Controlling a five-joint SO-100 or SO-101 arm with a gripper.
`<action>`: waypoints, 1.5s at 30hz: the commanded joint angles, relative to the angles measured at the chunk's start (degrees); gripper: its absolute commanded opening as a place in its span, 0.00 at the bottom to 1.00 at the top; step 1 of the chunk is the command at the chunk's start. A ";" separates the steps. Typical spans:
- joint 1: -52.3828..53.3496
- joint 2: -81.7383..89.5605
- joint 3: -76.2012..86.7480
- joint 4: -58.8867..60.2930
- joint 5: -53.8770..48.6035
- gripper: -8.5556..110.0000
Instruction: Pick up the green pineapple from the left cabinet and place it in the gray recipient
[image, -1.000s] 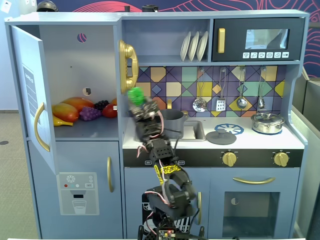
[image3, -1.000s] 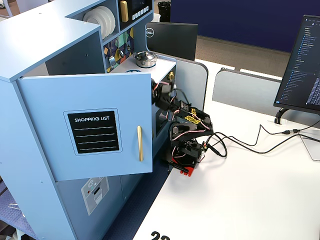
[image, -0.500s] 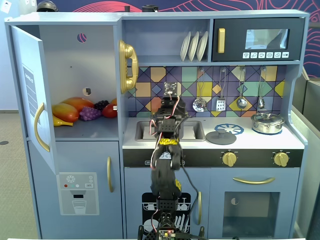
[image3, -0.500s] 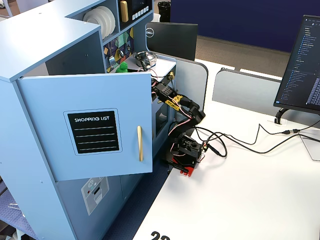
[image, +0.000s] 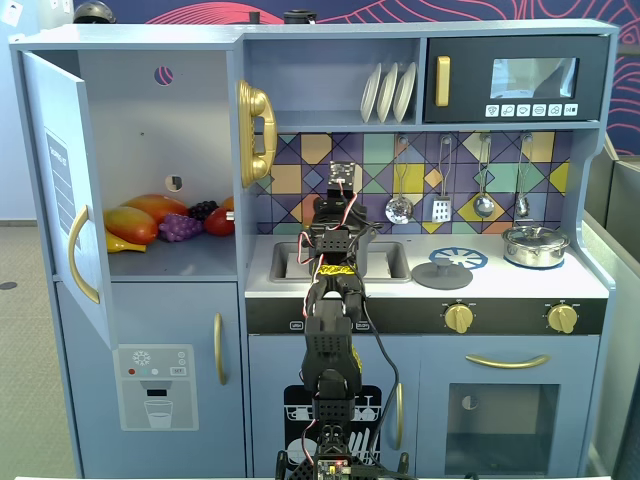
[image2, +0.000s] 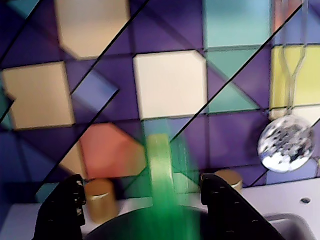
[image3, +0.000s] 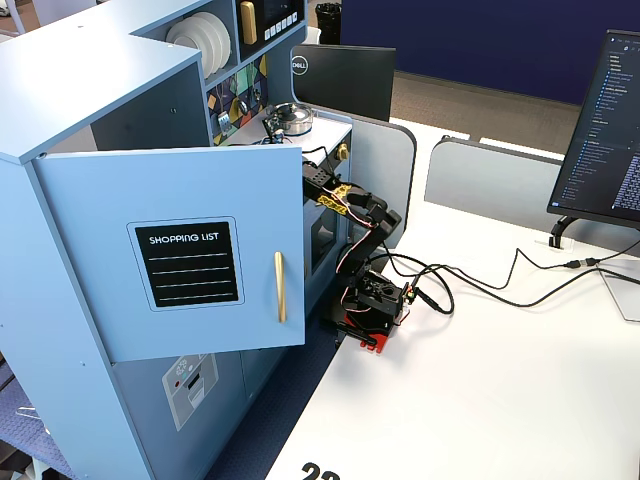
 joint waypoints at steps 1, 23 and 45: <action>-0.44 14.15 2.90 7.65 1.58 0.25; -2.90 51.77 63.90 45.18 0.53 0.07; -5.01 59.41 67.24 80.24 2.81 0.09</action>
